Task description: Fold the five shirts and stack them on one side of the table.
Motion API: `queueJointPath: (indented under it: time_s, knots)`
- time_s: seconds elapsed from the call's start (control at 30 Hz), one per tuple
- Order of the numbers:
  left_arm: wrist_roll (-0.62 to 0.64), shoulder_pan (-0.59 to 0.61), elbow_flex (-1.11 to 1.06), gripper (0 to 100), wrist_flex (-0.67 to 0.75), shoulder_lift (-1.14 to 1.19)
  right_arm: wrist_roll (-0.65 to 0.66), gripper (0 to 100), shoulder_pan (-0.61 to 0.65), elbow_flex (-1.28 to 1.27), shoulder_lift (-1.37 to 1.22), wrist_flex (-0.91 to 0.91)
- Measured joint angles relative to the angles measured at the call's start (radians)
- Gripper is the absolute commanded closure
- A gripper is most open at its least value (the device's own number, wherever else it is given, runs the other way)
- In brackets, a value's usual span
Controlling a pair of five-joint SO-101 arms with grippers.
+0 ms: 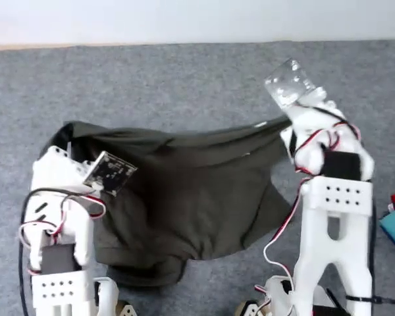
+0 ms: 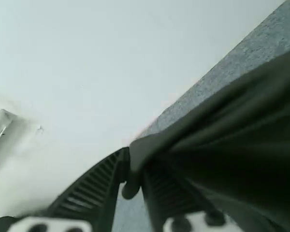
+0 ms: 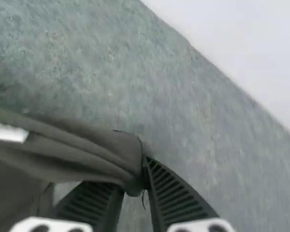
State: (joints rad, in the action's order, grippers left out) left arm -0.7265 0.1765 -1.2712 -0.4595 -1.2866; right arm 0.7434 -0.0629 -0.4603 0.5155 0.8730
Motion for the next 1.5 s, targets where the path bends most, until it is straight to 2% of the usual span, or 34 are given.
queueJointPath:
  time_s: [0.13,0.27,0.47,0.7,0.9,1.1,1.33,1.5]
  knots:
    - [-0.032,-0.028,-0.063,100,0.104,0.008,0.000,98.9,0.018,-0.058,-0.015,-0.150]
    - [-0.032,-0.026,-0.054,100,0.181,0.117,0.000,98.9,0.015,-0.055,-0.080,-0.222]
    - [-0.032,-0.026,0.169,100,0.212,0.433,0.000,98.9,0.017,0.087,-0.233,-0.235]
    - [-0.032,-0.021,0.545,100,0.212,0.879,0.000,98.9,0.020,0.420,-0.514,-0.235]
    - [-0.032,-0.020,0.865,100,0.215,1.223,0.000,98.9,0.023,0.804,-0.813,-0.235]
    - [-0.032,-0.020,1.131,100,0.215,1.491,0.072,98.9,0.035,1.188,-1.132,-0.235]
    - [-0.032,-0.017,1.339,100,0.184,1.605,0.103,98.9,0.049,1.582,-1.369,-0.163]
    - [-0.032,-0.017,1.366,100,0.137,1.606,0.106,98.9,0.060,1.723,-1.467,-0.110]
